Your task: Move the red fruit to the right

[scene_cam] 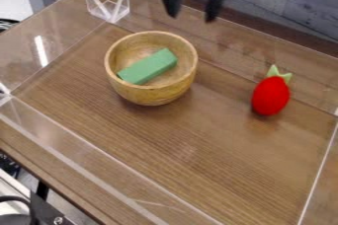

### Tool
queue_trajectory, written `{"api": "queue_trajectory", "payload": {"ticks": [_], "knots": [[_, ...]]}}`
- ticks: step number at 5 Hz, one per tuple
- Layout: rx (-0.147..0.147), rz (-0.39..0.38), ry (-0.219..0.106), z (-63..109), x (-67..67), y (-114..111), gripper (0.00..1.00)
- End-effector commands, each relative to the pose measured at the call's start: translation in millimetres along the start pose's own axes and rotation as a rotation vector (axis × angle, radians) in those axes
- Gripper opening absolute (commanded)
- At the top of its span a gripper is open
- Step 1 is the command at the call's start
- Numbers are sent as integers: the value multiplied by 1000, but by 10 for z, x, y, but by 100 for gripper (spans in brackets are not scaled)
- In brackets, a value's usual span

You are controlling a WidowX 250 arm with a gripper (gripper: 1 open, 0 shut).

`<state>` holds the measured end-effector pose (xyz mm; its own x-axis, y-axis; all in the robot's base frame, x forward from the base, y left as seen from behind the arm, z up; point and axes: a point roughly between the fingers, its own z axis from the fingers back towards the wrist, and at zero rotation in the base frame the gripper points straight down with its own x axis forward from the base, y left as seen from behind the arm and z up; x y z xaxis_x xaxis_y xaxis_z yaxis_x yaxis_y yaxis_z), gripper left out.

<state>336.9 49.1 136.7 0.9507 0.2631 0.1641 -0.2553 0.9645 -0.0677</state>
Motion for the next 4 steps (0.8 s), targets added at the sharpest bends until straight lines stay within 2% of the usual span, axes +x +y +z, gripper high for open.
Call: {"api": "queue_trajectory", "payload": {"ticks": [1, 2, 3, 4], "knots": [[-2, 17, -68, 201, 81, 277, 100], [-2, 4, -56, 87, 40, 284, 100], [-19, -6, -48, 68, 45, 289, 100], [-29, -7, -44, 100, 12, 179, 100]]}}
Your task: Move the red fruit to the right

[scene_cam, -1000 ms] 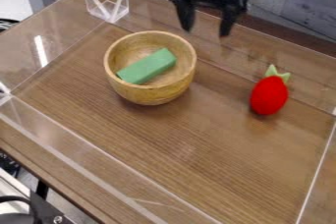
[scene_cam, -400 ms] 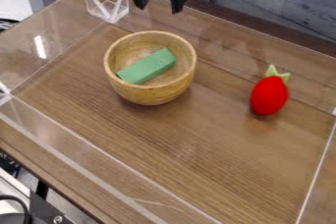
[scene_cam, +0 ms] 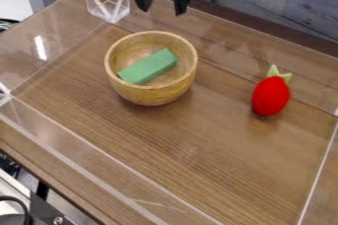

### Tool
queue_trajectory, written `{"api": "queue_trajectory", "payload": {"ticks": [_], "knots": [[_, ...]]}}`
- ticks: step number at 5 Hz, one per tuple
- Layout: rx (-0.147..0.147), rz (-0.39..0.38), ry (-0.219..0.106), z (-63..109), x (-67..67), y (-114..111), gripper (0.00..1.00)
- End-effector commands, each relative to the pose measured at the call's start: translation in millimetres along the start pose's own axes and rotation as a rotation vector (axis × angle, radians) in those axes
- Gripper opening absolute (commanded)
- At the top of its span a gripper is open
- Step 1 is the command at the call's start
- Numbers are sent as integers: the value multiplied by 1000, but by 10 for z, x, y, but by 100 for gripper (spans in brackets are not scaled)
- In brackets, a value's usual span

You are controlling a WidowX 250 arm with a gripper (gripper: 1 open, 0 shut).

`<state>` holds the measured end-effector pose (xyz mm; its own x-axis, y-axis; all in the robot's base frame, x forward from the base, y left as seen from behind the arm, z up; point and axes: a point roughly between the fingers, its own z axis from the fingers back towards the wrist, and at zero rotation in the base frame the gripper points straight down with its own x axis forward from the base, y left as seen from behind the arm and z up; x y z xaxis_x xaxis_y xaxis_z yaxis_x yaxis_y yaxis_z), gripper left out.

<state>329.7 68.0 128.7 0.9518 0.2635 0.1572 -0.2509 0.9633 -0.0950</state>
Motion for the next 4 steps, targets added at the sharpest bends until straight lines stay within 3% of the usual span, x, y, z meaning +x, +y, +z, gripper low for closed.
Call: {"api": "queue_trajectory", "payload": {"ticks": [1, 3, 4], "knots": [[-11, -13, -48, 188, 19, -136, 100], [-8, 12, -60, 231, 0, -39, 100], [-26, -55, -60, 211, 85, -38, 100]]}}
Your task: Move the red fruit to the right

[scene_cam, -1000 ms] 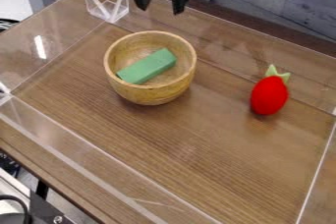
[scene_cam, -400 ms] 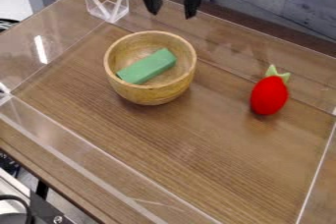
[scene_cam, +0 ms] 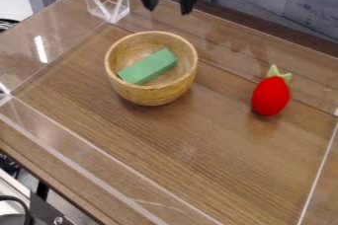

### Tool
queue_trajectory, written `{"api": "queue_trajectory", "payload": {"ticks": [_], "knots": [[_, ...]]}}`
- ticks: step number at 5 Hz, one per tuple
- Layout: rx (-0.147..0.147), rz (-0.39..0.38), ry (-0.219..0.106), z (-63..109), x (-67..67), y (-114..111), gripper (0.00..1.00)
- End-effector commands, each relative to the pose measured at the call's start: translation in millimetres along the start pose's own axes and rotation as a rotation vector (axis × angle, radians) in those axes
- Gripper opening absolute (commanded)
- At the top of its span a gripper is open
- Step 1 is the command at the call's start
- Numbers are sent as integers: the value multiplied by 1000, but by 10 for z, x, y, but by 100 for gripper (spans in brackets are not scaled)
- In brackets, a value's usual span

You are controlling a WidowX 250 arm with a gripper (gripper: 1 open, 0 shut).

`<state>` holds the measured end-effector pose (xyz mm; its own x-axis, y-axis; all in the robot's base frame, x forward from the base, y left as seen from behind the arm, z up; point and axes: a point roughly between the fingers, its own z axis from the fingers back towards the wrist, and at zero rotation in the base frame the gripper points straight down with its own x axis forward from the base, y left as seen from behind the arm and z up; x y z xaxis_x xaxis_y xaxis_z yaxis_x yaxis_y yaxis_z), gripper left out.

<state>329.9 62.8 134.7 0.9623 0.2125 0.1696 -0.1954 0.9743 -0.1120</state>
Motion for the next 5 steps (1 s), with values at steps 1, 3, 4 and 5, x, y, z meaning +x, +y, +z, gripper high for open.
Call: {"api": "queue_trajectory", "payload": {"ticks": [1, 3, 4, 5], "knots": [[-10, -89, -38, 92, 124, -10, 100], [-30, -99, -55, 137, -55, 89, 100], [-46, -120, -65, 192, 9, 39, 100], [-60, -152, -70, 232, 53, -39, 0]]}}
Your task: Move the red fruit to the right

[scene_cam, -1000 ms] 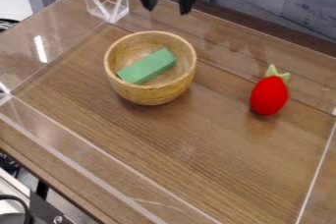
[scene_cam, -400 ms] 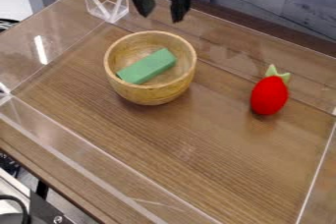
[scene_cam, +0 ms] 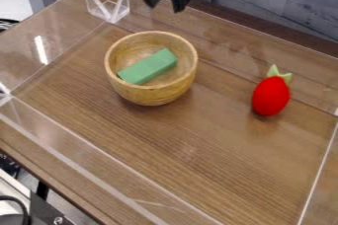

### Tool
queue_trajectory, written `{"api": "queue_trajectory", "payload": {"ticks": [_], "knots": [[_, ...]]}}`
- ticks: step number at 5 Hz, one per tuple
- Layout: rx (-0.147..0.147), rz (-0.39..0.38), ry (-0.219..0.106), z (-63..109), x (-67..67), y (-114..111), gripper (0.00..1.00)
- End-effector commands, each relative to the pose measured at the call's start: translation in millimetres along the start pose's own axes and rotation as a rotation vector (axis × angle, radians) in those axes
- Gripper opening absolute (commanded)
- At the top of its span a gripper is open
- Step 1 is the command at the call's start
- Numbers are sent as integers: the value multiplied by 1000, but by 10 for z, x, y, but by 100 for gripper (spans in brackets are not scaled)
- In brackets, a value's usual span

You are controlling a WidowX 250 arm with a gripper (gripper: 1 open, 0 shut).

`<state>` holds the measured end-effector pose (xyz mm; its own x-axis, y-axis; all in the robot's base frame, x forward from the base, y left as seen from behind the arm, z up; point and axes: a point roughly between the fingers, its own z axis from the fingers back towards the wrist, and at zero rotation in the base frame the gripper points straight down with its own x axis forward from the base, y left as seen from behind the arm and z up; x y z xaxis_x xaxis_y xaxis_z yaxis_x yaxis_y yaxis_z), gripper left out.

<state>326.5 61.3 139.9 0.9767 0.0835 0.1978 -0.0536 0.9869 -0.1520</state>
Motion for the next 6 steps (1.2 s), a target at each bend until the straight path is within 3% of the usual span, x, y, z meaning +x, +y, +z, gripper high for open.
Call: {"api": "queue_trajectory", "payload": {"ticks": [1, 2, 3, 4, 5, 6], "knots": [[17, 35, -59, 43, 106, -88, 100], [36, 85, -55, -87, 73, -138, 100], [26, 24, -51, -3, 96, -45, 100], [12, 8, -40, -77, 130, -47, 100], [4, 4, -47, -34, 145, -62, 100], [-3, 5, -49, -53, 120, -224, 100]]}}
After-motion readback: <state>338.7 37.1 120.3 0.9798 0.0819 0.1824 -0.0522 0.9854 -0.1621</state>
